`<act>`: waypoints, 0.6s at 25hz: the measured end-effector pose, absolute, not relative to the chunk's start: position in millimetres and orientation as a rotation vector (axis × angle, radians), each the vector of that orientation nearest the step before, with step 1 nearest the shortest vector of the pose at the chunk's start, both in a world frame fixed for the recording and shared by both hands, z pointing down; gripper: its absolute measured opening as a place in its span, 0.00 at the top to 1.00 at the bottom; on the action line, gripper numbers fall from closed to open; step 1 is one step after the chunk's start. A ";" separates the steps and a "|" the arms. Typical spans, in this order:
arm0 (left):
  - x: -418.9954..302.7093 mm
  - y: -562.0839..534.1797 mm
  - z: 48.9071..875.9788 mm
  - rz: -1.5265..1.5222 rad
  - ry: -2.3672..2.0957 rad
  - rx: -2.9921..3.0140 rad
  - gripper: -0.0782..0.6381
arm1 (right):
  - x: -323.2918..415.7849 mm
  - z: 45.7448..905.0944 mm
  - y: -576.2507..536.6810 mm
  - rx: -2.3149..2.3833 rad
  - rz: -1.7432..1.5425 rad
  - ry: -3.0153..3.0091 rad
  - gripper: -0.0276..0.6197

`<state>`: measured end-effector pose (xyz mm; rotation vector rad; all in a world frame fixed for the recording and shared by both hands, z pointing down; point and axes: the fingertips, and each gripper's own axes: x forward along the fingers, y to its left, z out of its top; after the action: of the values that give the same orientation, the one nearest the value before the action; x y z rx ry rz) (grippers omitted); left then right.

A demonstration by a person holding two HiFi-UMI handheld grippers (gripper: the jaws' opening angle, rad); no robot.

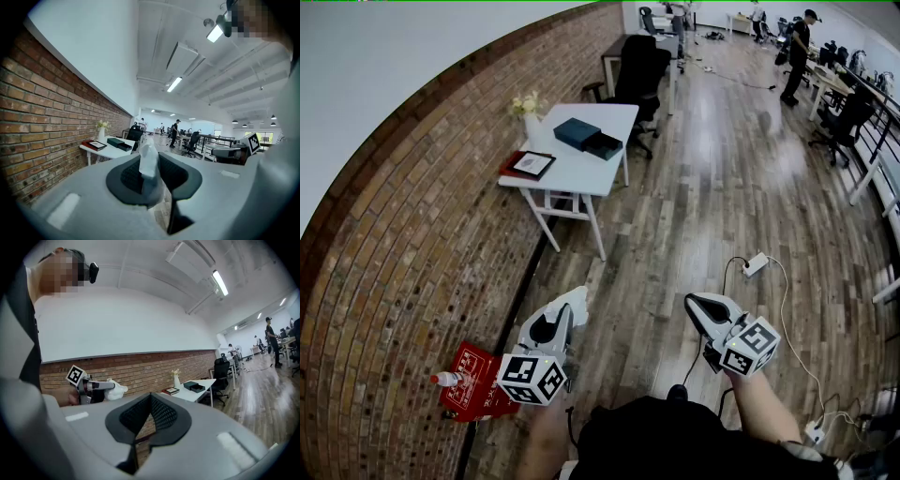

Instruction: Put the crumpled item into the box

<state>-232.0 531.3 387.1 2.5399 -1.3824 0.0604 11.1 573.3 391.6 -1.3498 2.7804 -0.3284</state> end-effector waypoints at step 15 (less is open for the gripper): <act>-132.6 524.1 379.0 0.138 -1.306 2.625 0.78 | 65.0 383.3 584.4 -1.322 -0.236 2.788 0.96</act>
<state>-132.6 524.1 379.0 2.6253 -1.3063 0.1384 65.0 584.4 383.3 -1.3223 2.7882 -0.2358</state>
